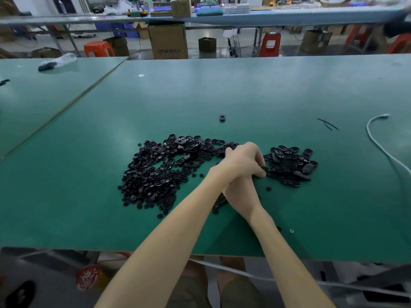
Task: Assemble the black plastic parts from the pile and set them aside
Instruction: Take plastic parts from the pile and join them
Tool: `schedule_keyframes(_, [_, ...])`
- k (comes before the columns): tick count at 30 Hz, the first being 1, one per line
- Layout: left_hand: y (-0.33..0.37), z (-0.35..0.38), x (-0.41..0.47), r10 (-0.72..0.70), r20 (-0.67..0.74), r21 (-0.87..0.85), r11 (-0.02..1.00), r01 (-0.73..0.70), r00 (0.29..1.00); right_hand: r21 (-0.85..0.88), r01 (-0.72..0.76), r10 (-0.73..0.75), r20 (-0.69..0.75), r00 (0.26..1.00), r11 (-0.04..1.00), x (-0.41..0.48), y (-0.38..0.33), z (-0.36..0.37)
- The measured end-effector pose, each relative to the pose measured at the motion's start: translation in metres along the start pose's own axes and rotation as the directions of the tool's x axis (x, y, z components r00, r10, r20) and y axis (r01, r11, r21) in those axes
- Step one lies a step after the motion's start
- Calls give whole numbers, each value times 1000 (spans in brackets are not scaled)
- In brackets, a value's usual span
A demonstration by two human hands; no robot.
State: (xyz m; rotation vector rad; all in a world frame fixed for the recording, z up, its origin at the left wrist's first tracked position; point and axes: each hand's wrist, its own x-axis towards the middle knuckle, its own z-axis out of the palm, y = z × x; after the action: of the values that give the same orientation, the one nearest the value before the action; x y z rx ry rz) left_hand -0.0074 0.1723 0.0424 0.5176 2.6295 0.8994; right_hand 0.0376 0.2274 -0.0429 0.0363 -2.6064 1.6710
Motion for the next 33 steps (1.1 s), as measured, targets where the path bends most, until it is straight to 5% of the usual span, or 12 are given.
schedule_keyframes(3, [-12,-26,-12,-40,-150,-516,856,-44,988,23,70,-69,-47,996,997,-4,-15,-1])
schedule_keyframes(5, [-24,-43,-22,-69,-232,-598,797,-87,970,182,103,-83,-114,990,978,-3,-13,-4])
schedule_keyframes(10, [-57,-50,-44,-57,-219,-499,865,-62,974,322,158,-102,-183,978,933,-1,-8,-7])
schedule_keyframes(14, [-77,-44,-51,-92,-353,-409,910,-65,931,284,163,-132,-124,983,945,-2,-9,-6])
schedule_keyframes(19, [-88,-48,-60,-74,-332,-369,927,-58,940,290,149,-106,-157,982,946,-2,-9,-8])
schedule_keyframes(22, [-99,-58,-63,-147,-419,-93,989,118,896,342,128,-73,-169,983,931,-1,-8,-6])
schedule_keyframes(26, [-111,-64,-71,-325,-325,181,901,395,888,354,124,-67,-168,984,927,0,-6,-6])
schedule_keyframes(33, [-108,-56,-74,-283,-286,216,912,350,915,339,121,-72,-154,985,933,1,-4,-6])
